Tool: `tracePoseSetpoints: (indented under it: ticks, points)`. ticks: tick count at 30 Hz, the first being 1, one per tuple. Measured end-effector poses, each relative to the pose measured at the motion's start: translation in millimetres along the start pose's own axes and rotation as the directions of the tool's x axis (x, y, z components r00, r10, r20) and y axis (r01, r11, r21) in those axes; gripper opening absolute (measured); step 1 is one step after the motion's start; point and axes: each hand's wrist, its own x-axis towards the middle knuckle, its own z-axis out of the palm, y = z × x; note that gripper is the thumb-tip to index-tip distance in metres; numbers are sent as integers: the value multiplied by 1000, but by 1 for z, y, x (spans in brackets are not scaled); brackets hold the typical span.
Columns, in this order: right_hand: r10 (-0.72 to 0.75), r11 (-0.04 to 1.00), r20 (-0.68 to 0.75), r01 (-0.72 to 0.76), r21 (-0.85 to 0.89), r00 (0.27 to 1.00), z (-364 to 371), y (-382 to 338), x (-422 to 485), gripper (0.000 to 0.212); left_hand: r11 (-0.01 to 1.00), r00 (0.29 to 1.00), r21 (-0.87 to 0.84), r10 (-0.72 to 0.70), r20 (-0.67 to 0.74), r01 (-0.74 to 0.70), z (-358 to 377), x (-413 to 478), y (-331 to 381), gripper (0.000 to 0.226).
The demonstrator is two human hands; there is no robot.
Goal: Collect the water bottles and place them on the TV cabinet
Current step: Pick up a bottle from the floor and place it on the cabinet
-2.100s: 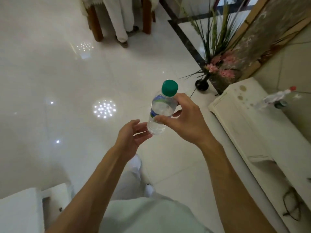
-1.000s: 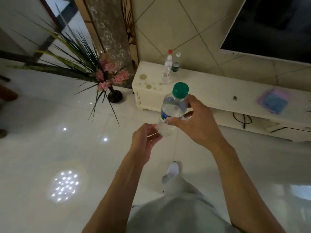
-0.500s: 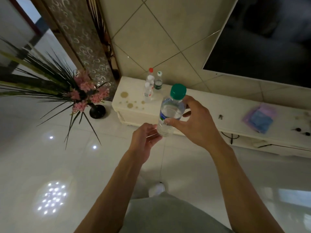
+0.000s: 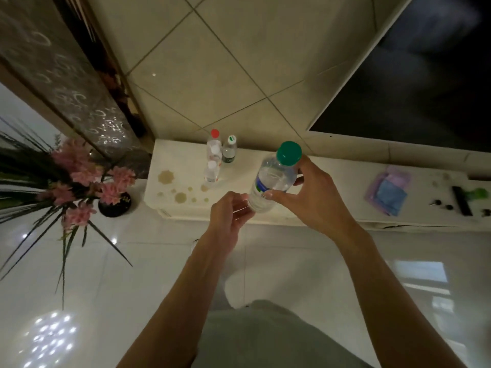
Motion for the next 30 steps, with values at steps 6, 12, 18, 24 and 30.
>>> tracePoseSetpoints:
  ticks: [6,12,18,24,30]
  points:
    - [80,997,23,-80,4,997,18,-11,68,76,996,996,23,-81,21,81,-3,63,46,8]
    - [101,994,83,-103,28,991,45,2,119,71,989,989,25,-144,-23,144,-9,114,60,7]
    - [126,992,155,-128,3,980,81,43,169,71,978,973,26,-203,-108,207,-5,174,40,10]
    - [132,990,197,-137,14,972,125,103,217,71,963,952,-75,-267,-152,258,0,242,8,27]
    - [123,983,169,-143,113,978,182,147,260,66,953,943,-240,-242,-228,187,-1,317,-20,24]
